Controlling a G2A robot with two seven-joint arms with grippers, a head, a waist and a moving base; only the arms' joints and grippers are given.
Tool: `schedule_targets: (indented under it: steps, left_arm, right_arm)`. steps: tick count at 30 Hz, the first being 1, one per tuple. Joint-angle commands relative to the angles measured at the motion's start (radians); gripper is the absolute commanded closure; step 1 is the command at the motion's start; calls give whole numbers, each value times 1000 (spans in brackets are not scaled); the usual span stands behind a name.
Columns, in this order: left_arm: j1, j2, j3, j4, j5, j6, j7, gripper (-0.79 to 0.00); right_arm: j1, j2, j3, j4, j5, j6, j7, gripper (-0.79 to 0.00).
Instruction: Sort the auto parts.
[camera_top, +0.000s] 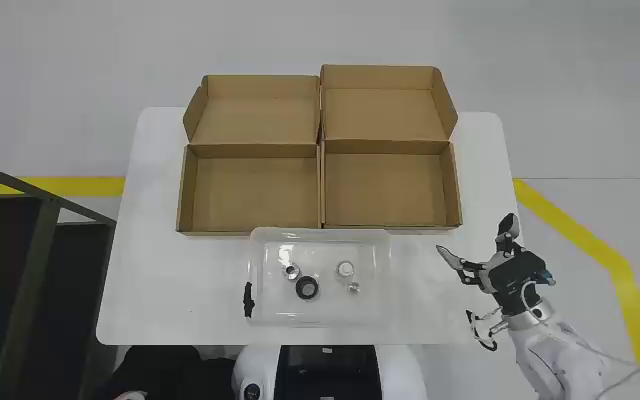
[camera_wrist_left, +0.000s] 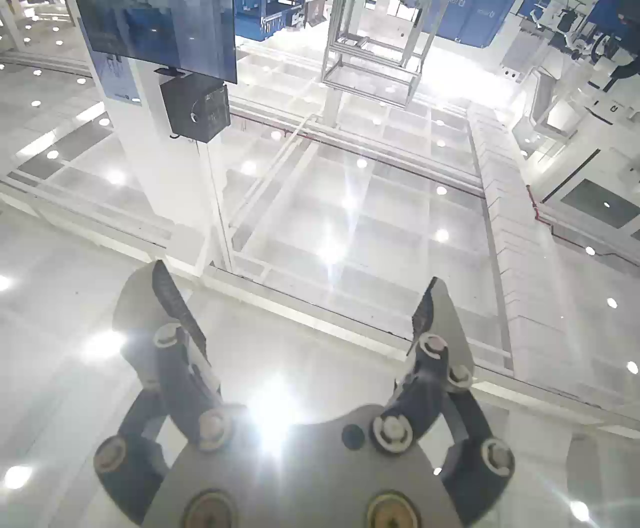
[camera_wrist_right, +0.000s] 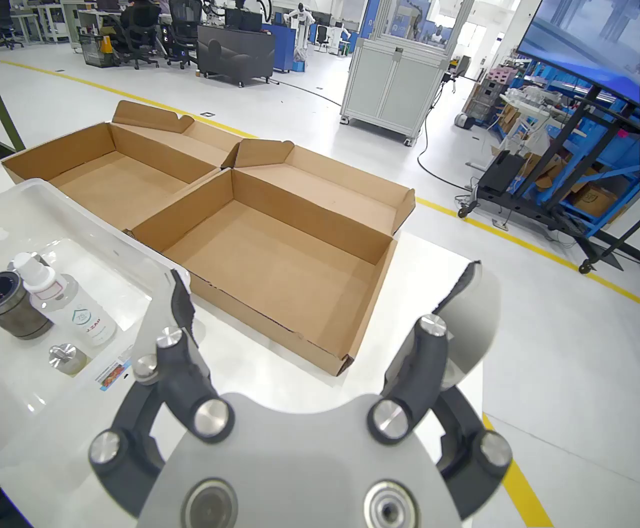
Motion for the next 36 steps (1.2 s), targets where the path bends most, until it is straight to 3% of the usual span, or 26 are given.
schedule_targets:
  steps: [1,21,36]
  left_arm:
    - [0,0,0,0,0,0,0,-785]
    - [0,0,0,0,0,0,0,-785]
    - [0,0,0,0,0,0,0,-785]
  right_arm:
    - [0,0,0,0,0,0,0,-784]
    - [0,0,0,0,0,0,0,-784]
    - [94,17,-196,-27,-38,-226,133,-785]
